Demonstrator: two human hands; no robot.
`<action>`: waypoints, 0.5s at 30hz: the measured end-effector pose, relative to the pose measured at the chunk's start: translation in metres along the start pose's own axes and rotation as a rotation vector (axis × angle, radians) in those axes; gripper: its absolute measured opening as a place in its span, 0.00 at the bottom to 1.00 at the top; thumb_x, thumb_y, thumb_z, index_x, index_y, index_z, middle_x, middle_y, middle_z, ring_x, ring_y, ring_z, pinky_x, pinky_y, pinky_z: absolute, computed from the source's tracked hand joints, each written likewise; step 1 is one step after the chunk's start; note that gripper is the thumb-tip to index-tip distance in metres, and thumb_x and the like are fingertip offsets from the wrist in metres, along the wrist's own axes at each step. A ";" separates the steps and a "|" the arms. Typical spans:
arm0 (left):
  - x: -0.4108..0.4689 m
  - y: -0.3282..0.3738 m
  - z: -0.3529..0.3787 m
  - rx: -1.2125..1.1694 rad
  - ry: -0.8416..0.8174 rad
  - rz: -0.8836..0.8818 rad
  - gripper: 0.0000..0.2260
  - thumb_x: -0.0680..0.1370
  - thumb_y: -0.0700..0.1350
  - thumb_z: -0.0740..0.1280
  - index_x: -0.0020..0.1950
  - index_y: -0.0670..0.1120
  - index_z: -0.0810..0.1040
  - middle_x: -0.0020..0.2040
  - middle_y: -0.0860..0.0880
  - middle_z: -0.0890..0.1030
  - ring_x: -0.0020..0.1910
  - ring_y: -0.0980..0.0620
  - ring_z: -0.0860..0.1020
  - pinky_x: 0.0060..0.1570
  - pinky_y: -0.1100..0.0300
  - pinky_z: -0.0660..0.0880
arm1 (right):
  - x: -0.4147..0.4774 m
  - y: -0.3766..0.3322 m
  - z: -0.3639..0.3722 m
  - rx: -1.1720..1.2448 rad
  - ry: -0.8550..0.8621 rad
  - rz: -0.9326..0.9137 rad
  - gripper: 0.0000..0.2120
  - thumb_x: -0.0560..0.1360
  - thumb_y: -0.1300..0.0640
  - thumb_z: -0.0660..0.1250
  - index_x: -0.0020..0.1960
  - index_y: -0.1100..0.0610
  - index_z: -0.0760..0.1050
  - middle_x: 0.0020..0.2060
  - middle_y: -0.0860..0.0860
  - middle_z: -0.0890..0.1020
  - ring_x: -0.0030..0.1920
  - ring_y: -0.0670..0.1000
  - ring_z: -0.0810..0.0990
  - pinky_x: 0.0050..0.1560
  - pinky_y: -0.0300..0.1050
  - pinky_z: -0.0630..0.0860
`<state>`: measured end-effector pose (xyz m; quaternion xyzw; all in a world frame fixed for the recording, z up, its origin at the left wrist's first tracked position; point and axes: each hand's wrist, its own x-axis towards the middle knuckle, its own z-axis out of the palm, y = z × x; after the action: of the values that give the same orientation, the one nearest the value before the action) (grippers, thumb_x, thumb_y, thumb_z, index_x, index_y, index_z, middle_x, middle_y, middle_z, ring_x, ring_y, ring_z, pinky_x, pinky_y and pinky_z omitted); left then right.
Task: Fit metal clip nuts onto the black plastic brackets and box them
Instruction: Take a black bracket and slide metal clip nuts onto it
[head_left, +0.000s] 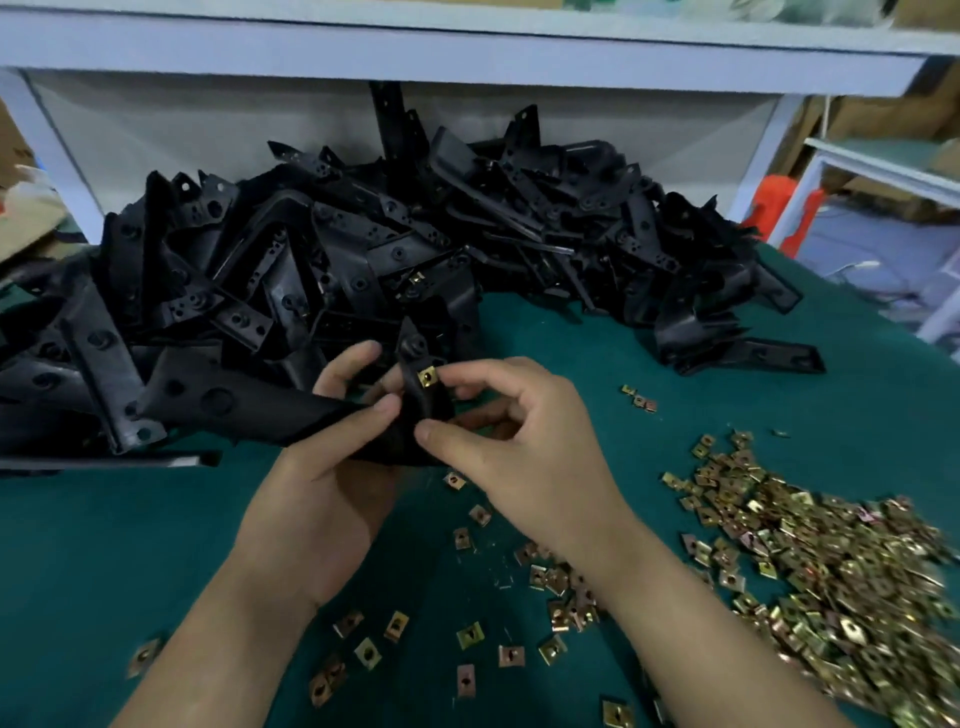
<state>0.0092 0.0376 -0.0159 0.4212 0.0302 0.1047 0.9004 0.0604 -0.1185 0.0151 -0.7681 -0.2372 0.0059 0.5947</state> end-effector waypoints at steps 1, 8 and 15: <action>0.000 0.004 0.002 0.015 0.019 0.037 0.17 0.76 0.39 0.68 0.60 0.55 0.82 0.64 0.48 0.82 0.64 0.47 0.81 0.53 0.53 0.81 | 0.000 -0.003 -0.005 -0.021 0.021 -0.019 0.16 0.69 0.55 0.79 0.54 0.45 0.83 0.47 0.41 0.79 0.47 0.42 0.82 0.44 0.32 0.75; -0.012 0.013 0.045 0.182 0.173 0.333 0.19 0.79 0.39 0.66 0.63 0.61 0.75 0.60 0.52 0.82 0.60 0.53 0.82 0.50 0.55 0.82 | -0.019 -0.020 -0.071 -0.158 0.229 -0.056 0.16 0.69 0.55 0.79 0.54 0.43 0.83 0.48 0.41 0.78 0.42 0.40 0.83 0.39 0.29 0.73; -0.041 -0.044 0.146 0.282 0.071 0.252 0.15 0.82 0.37 0.66 0.61 0.57 0.78 0.55 0.53 0.84 0.57 0.54 0.83 0.54 0.60 0.81 | -0.099 -0.025 -0.167 -0.172 0.528 0.011 0.18 0.68 0.58 0.79 0.50 0.37 0.84 0.42 0.41 0.81 0.38 0.42 0.80 0.41 0.39 0.75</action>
<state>-0.0032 -0.1084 0.0426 0.5395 0.0234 0.2262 0.8107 0.0118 -0.3028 0.0599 -0.7921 -0.0695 -0.2113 0.5684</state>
